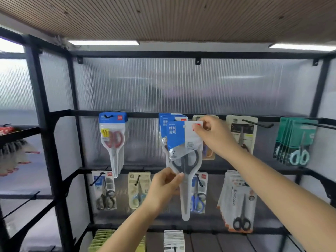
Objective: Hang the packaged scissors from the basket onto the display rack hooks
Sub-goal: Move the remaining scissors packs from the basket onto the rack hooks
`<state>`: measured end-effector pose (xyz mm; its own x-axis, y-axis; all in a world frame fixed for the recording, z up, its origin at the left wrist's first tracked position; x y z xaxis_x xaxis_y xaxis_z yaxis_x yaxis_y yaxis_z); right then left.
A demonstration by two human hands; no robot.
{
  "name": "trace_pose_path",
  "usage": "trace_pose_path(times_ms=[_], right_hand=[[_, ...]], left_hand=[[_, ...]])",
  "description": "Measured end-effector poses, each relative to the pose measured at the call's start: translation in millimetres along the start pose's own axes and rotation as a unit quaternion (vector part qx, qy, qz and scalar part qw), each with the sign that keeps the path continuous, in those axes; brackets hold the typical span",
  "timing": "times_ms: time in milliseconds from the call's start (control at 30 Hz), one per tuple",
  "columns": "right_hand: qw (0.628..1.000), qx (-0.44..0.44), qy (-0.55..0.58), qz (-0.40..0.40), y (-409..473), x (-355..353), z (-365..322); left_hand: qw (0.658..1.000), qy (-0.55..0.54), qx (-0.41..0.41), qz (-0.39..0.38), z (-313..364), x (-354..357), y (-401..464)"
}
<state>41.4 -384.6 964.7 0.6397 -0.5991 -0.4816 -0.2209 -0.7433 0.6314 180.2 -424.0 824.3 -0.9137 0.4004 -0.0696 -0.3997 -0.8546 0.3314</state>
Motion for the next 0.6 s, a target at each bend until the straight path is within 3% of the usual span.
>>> trace_pose_path(times_ms=[600], right_hand=[[0.998, 0.012, -0.031, 0.053, 22.6, 13.3, 12.7]], left_hand=[[0.999, 0.037, 0.005, 0.009, -5.3, -15.1, 18.7]])
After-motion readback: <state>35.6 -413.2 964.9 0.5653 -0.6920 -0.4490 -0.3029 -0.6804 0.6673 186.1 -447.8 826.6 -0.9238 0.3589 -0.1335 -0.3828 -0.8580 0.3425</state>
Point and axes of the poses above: each hand's wrist, its own y-axis towards the middle knuckle, its own x-axis out of the palm, z = x × y, the point moved 6 cm from there along y, towards the middle knuckle, and after that the axes turned 1 degree about x, right-handed, at the moved point
